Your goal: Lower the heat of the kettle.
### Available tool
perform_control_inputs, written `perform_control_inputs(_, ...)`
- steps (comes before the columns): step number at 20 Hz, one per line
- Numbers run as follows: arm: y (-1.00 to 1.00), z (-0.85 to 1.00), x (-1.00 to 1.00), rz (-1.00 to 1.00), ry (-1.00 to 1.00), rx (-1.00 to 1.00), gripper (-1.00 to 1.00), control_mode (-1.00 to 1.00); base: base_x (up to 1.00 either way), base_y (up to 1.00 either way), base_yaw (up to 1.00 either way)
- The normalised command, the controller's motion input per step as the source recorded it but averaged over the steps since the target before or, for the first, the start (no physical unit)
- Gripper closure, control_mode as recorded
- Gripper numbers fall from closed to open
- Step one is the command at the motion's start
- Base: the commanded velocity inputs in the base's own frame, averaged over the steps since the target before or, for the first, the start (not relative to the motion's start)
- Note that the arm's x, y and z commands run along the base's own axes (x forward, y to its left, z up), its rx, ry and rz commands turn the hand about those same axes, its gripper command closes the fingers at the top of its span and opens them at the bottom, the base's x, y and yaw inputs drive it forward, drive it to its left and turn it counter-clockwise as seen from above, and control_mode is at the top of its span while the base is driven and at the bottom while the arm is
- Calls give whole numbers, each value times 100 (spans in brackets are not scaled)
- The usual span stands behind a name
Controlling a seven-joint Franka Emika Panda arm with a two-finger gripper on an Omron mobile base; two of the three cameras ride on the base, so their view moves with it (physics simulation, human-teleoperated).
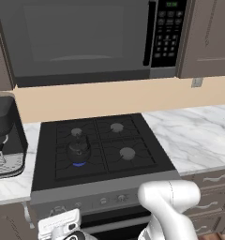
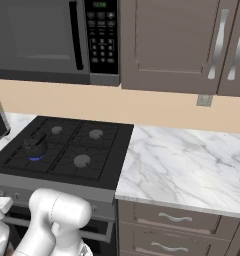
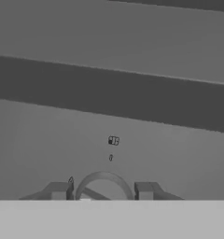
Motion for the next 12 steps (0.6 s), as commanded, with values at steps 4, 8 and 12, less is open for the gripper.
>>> perform_control_inputs(4,0,0,0,0,6,30,100,-100,0,0,0)
perform_control_inputs(8,0,0,2,0,5,27,100,-100,0,0,0)
perform_control_inputs(12,0,0,2,0,5,27,100,-100,0,0,0)
